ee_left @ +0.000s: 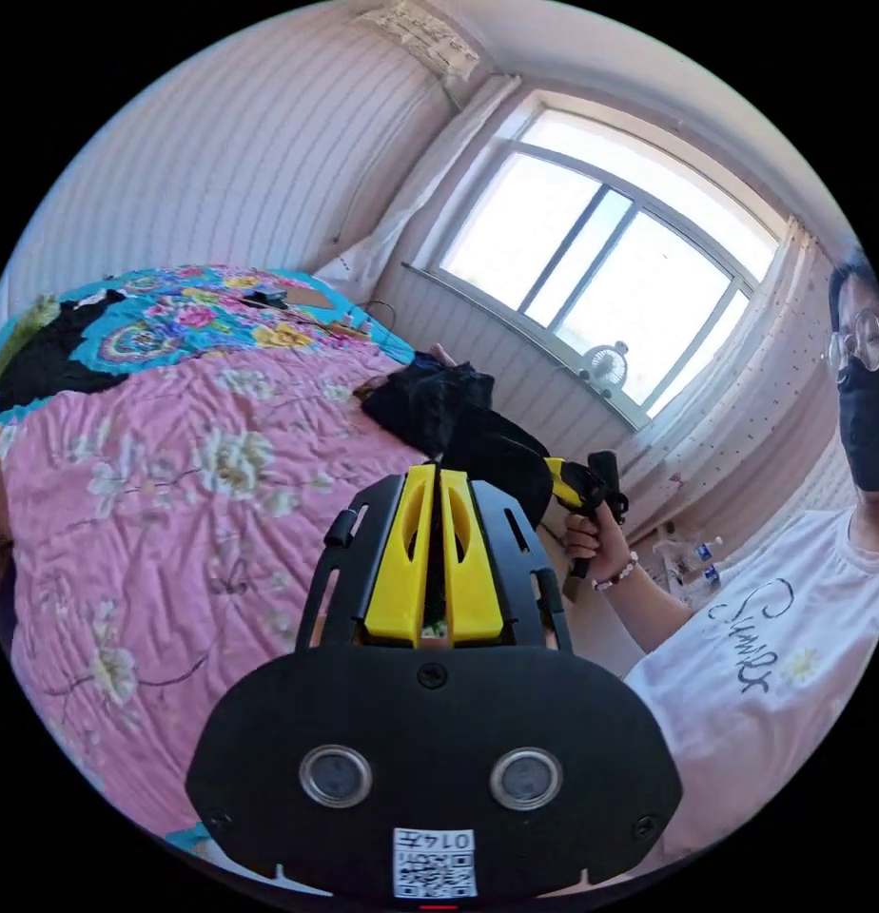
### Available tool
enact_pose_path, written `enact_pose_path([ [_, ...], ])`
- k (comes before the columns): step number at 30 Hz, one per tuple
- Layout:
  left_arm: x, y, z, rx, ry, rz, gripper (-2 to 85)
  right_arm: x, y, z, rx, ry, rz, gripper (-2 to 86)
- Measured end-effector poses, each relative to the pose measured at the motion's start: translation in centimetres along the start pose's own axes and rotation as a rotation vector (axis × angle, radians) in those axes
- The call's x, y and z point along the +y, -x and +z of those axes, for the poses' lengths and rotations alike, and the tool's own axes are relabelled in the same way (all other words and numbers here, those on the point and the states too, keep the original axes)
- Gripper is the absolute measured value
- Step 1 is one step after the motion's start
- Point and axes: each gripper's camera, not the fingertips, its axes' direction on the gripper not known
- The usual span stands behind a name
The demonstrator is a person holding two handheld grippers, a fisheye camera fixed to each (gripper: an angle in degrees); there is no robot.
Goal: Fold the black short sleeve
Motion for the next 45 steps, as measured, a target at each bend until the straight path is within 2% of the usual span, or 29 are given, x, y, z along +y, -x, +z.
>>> enact_pose_path([
  [5,0.2,2.1,-11.9,-0.175,-0.208,0.072,-1.0,-0.6,4.3,8.2,-0.017,-0.04,-0.122,0.8],
  [8,2.2,4.0,-17.0,-0.264,-0.232,0.056,-1.0,1.7,3.7,11.5,0.003,-0.01,-0.102,0.8],
  [10,4.3,6.1,-18.7,-0.259,-0.202,-0.003,-1.0,4.2,2.0,13.6,0.049,0.056,-0.05,0.8],
  [13,8.9,11.0,-18.9,-0.239,-0.055,-0.178,-1.0,10.0,-1.8,18.0,0.198,0.253,0.046,0.9],
  [15,13.7,15.6,-17.6,-0.222,0.079,-0.386,-1.0,15.6,-6.5,21.8,0.324,0.45,0.168,1.0],
  [18,19.2,20.0,-17.5,-0.103,0.104,-0.667,-1.0,20.6,-11.2,24.5,0.397,0.577,0.341,1.2],
  [20,21.0,20.8,-18.4,-0.068,0.071,-0.72,-1.0,21.7,-12.3,24.9,0.384,0.55,0.39,1.5],
  [28,22.9,23.0,-23.3,-0.031,-0.033,-0.745,-1.0,20.8,-15.7,24.5,0.465,0.513,0.419,5.5],
  [31,22.6,23.7,-24.9,-0.015,-0.063,-0.731,-1.0,20.5,-17.0,24.2,0.642,0.472,0.385,7.3],
  [33,22.2,24.0,-25.9,-0.02,-0.06,-0.715,-1.0,21.1,-19.9,25.8,0.747,0.498,0.425,13.0],
  [35,22.0,24.3,-26.7,-0.011,-0.077,-0.716,-1.0,21.9,-22.9,27.8,0.703,0.58,0.506,14.0],
  [37,22.0,24.3,-27.7,0.004,-0.117,-0.722,-1.0,22.8,-25.3,29.5,0.666,0.626,0.57,12.5],
  [40,21.1,24.4,-29.3,0.059,-0.191,-0.707,-1.0,23.3,-26.9,30.1,0.725,0.607,0.579,8.5],
  [45,12.8,25.1,-29.6,0.089,-0.245,-0.516,-0.8,23.0,-26.8,28.7,0.642,0.566,0.537,2.3],
])
